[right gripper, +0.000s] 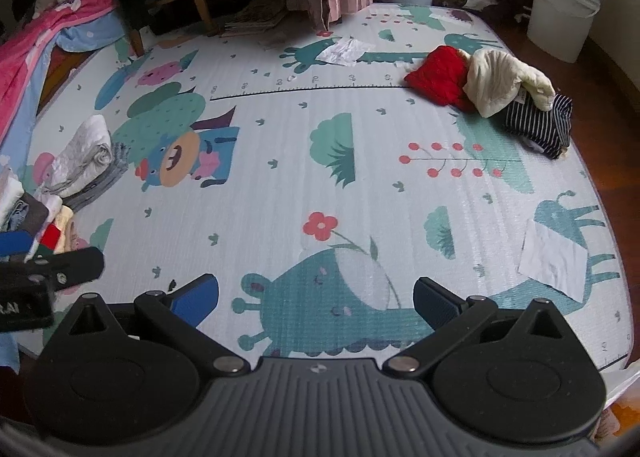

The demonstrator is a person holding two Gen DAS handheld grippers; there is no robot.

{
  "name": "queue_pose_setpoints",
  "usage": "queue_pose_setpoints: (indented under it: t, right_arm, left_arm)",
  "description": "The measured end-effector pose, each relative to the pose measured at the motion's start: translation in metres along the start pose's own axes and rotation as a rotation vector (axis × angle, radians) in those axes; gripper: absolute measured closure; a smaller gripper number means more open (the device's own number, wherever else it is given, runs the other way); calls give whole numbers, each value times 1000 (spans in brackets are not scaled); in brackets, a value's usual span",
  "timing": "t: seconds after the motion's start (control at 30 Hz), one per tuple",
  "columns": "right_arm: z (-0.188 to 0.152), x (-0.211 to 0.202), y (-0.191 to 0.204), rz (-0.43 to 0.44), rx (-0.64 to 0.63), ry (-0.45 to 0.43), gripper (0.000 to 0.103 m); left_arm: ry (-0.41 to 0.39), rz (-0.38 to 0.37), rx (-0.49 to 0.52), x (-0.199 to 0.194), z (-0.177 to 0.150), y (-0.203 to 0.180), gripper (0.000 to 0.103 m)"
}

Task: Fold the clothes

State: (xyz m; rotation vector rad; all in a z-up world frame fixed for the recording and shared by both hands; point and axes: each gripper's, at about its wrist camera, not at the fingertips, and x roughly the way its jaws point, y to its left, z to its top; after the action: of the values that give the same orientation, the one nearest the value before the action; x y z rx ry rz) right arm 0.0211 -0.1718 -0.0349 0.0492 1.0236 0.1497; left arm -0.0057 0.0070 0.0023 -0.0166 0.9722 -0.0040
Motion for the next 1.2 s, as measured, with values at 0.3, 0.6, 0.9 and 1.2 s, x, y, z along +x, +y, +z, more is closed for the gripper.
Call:
queue_pose_setpoints:
  t: [0.3, 0.6, 0.9, 1.2]
  right_arm:
    - [14, -17, -10, 24, 13, -22, 0]
    - [80, -53, -48, -29, 11, -122, 0]
    - [108, -2, -168, -46, 141, -114, 0]
    - [120, 65, -282, -112, 210, -89, 0]
  left_arm:
    - [-13, -98, -124, -18, 25, 8, 0]
    - [-143, -143, -137, -16, 50, -11, 0]
    - [-161, -200, 141, 49, 95, -81, 0]
    - [-216, -327, 318, 177, 149, -212, 0]
